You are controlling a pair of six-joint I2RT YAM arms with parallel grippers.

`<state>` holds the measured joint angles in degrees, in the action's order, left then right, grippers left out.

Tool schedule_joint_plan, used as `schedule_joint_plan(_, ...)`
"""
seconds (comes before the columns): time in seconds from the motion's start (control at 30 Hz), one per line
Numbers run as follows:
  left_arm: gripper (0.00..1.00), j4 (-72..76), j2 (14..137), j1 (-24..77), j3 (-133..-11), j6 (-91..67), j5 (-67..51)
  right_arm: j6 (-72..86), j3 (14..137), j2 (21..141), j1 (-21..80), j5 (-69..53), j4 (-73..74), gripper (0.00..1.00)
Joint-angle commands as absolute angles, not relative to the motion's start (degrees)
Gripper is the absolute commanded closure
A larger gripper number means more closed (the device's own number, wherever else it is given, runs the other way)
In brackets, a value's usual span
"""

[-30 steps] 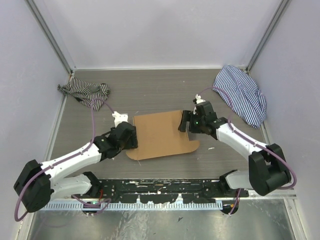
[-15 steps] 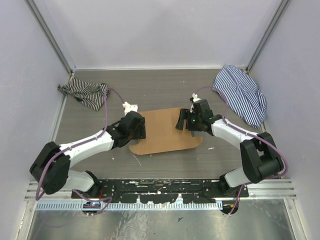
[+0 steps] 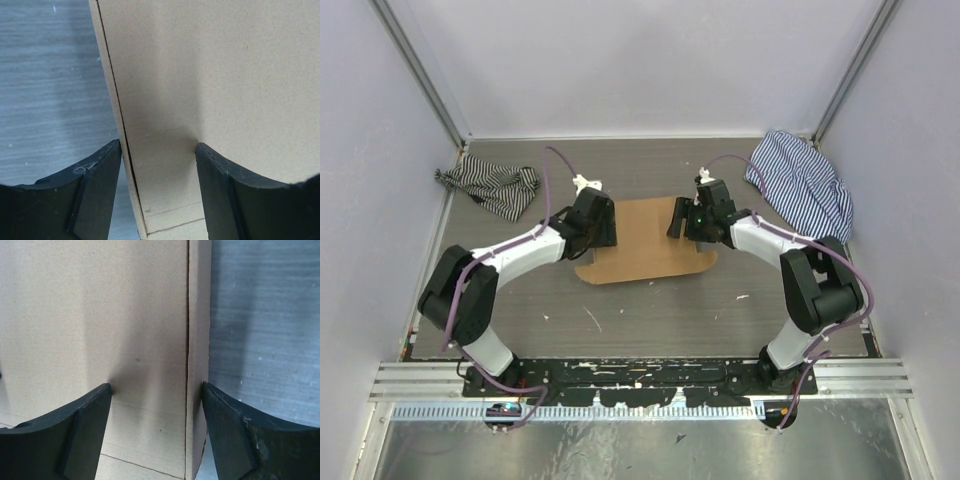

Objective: Fold the paper box

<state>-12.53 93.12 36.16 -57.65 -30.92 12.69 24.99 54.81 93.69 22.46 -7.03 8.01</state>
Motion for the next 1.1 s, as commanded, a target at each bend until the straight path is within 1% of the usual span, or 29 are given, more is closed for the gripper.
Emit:
schedule_joint_plan(0.0,0.34,-12.42,96.19,35.11,-62.52,-28.74,8.33,25.58,60.99,97.27,23.21,-7.82,6.32,0.24)
schedule_joint_plan(0.33,0.33,-14.76,99.98,30.30,-70.08,-24.27,4.93,27.11,62.06,98.27,23.21,-5.40,6.41,0.23)
schedule_joint_plan(0.4,0.33,-15.54,99.42,30.08,-70.54,-23.94,5.59,27.28,61.80,97.08,23.24,-3.47,7.01,0.21)
schedule_joint_plan(0.43,0.33,-15.92,98.66,30.06,-70.33,-23.95,6.23,27.40,61.66,96.32,23.21,-1.81,7.63,0.17)
schedule_joint_plan(0.5,0.32,-16.87,96.57,29.97,-69.74,-23.86,7.68,27.52,61.33,94.17,23.20,1.13,9.00,0.10)
schedule_joint_plan(0.57,0.31,-17.71,93.64,29.97,-68.43,-23.86,9.27,27.63,60.89,90.74,23.20,4.11,10.28,0.06)
schedule_joint_plan(0.7,0.31,-18.93,84.01,29.97,-63.96,-24.51,11.20,28.15,59.72,82.68,23.20,8.59,13.57,0.05)
schedule_joint_plan(0.8,0.30,-19.31,74.38,29.97,-57.95,-26.35,11.10,29.84,58.27,73.61,23.29,9.97,16.13,0.06)
schedule_joint_plan(0.83,0.30,-19.01,70.15,29.99,-55.40,-27.42,10.84,29.63,57.49,70.75,23.30,7.20,16.21,0.07)
schedule_joint_plan(0.87,0.30,-17.48,66.14,29.98,-51.74,-28.60,10.18,28.90,56.49,68.63,23.34,3.37,16.08,0.06)
schedule_joint_plan(0.9,0.28,-15.18,62.63,29.99,-48.03,-30.35,8.95,28.09,55.41,67.29,23.30,-0.66,16.13,0.00)
schedule_joint_plan(0.93,0.27,-12.72,59.72,29.98,-44.52,-31.25,7.23,26.38,54.19,66.83,23.32,-4.87,16.28,0.00)
schedule_joint_plan(1.0,0.26,-10.29,56.30,30.05,-40.21,-32.31,5.46,24.90,51.76,67.26,23.29,-8.46,16.11,0.00)
schedule_joint_plan(1.07,0.25,-12.30,56.05,30.06,-39.49,-31.77,4.21,24.69,49.05,66.75,23.63,-10.55,14.45,0.00)
